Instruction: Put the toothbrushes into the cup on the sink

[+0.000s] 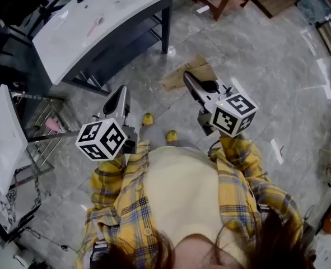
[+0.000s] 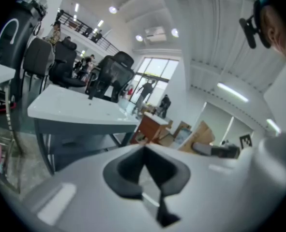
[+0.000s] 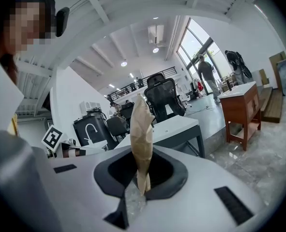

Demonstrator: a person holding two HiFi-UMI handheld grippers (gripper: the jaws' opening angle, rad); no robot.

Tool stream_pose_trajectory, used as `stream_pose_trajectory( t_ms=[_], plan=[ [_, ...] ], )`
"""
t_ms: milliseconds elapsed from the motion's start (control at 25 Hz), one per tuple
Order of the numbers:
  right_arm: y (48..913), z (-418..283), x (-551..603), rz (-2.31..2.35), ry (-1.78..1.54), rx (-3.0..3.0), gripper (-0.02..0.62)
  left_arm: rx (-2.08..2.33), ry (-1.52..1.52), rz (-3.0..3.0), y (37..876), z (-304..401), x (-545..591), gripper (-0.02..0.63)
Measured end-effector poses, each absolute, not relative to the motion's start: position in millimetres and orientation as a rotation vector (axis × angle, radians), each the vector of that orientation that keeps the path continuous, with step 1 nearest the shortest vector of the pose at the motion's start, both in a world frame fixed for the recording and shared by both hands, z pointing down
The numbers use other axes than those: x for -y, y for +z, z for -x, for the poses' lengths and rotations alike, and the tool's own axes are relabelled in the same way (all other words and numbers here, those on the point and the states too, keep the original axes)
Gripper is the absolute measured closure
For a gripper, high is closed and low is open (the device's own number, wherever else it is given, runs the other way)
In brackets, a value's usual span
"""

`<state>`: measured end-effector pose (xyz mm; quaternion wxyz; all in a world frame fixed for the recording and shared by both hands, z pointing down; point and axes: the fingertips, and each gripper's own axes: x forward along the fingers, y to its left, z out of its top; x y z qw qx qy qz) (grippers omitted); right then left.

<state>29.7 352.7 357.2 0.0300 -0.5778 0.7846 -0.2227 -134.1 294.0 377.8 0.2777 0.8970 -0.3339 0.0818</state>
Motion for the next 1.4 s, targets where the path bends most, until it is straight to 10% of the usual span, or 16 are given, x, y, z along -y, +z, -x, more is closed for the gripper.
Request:
stream_pose_trajectory(
  t_ms=[1400],
  plan=[
    [356, -24, -121, 1.752, -0.736, -2.513, 0.554, 0.863, 0.233, -2.39, 392, 122, -75, 0.6]
  ],
)
